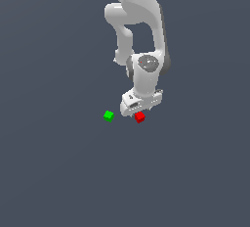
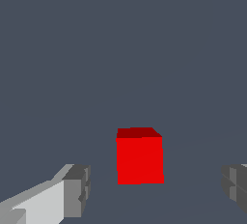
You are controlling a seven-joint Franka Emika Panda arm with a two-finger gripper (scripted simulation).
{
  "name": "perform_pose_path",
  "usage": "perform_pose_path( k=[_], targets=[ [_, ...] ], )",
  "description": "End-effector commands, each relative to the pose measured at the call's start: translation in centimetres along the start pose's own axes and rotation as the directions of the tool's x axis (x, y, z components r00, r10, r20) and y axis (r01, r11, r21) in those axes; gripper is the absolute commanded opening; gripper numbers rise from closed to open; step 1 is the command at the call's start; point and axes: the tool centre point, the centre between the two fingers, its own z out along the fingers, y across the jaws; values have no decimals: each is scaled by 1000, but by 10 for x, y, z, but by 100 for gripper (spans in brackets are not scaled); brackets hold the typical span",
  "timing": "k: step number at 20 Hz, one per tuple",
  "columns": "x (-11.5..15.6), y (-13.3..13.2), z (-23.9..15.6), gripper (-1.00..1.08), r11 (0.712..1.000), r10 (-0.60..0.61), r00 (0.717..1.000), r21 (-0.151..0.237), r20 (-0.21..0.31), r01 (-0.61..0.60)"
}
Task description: Stack the red cube on top of the green cube.
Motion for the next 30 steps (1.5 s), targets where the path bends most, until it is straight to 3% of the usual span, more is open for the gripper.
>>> perform_pose_path(
  k=[1, 11, 26, 27, 30],
  targets=[
    [-4, -6, 8, 100, 1000, -30, 1000, 1, 5, 30],
    [-6, -6, 13, 100, 999, -35, 999, 1, 7, 35],
    [-6, -6, 60, 100, 999, -35, 999, 0, 7, 35],
    [-6, -6, 60, -100, 999, -35, 999, 0, 7, 35],
    [-6, -6, 60, -100, 999, -35, 999, 0, 7, 35]
  ],
)
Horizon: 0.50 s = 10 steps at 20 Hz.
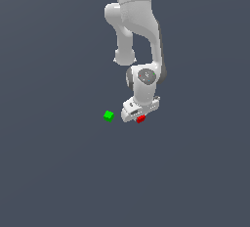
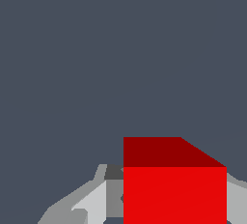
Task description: Stack the red cube on top of the green cube.
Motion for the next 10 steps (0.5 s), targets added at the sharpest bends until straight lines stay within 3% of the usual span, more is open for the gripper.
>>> perform_pose_path(
  k=[1, 10],
  targets=[
    [0, 0, 0, -100, 1000, 0, 1000, 0, 0, 0],
    [0, 0, -3, -100, 1000, 1, 1000, 0, 0, -1]
  ],
)
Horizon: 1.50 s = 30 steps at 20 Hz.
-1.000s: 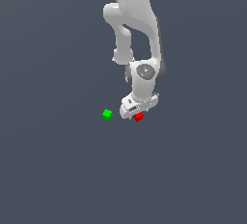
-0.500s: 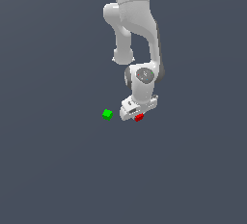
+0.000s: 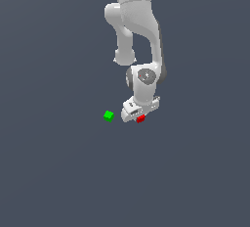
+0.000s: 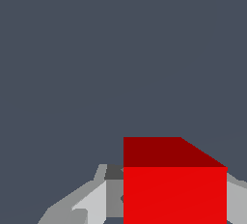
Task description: Stack the red cube on top of the green cube.
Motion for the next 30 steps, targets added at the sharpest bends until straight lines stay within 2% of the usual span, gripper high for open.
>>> perform_pose_path(
  k=[1, 18, 25, 30],
  targets=[
    [0, 0, -4, -100, 1000, 0, 1000, 0, -1, 0],
    [-1, -1, -89, -100, 1000, -1, 1000, 0, -1, 1],
    [-1, 1, -93, -100, 1000, -1, 1000, 0, -2, 1],
    [-9, 15, -88, -100, 1000, -1, 1000, 0, -2, 1]
  ],
)
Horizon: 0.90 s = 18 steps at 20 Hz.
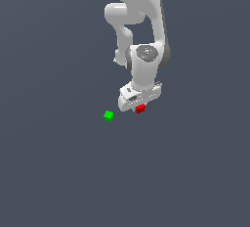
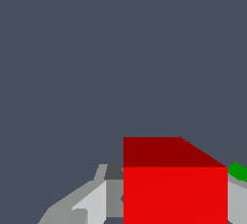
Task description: Stack the red cube on top of the green cube.
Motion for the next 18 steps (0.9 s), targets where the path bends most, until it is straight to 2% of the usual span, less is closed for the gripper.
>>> perform_pose_path(
  k=[1, 5, 13, 18],
  targets=[
    [-6, 11, 3, -100, 1000, 1, 1000, 0, 0, -1],
    [-20, 36, 11, -100, 1000, 1, 1000, 0, 0, -1],
    [-54, 103, 33, -100, 1000, 2, 1000, -1, 0, -2],
    [-67, 129, 42, -100, 1000, 2, 1000, -1, 0, -2]
  ],
)
